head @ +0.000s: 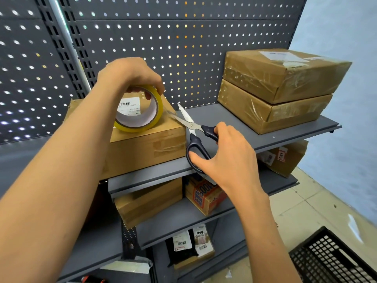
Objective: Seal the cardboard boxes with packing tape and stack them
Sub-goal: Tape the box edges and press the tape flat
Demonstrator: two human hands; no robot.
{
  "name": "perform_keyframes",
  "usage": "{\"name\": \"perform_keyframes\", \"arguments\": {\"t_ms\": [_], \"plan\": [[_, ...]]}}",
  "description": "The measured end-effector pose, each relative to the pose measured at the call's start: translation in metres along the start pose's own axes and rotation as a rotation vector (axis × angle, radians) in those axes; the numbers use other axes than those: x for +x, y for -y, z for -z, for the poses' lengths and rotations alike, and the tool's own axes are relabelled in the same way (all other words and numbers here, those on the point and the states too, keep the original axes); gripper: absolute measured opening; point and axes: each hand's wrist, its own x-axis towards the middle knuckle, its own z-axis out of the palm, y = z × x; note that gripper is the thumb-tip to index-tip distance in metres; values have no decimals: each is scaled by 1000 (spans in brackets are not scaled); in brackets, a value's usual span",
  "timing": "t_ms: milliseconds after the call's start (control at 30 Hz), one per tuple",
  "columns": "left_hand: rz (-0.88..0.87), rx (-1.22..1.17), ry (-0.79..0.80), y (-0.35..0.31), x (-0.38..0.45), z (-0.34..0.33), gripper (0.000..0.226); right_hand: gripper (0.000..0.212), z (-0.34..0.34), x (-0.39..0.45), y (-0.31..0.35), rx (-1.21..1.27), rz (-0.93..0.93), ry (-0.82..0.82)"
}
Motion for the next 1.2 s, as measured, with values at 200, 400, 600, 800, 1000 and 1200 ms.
{"name": "perform_keyframes", "arguments": {"t_ms": [200, 400, 600, 800, 1000, 1200], "plan": [[27, 35, 46, -4, 0, 0, 30, 49, -1, -10, 6, 35, -24, -16], [24, 21, 35, 0, 3, 1, 31, 48, -4, -6, 8, 55, -77, -82], [15, -1, 27, 2, 2, 1, 28, 49, -8, -2, 13, 86, -159, -87], [6, 4, 31, 1, -2, 2, 26, 49, -14, 0, 15, 133, -212, -99], [16, 80, -20, -1, -10, 3, 30, 49, 5, 12, 2, 198, -282, -271], [-2, 75, 1, 0, -7, 3, 31, 46, 9, -2, 8, 86, -133, -75]]}}
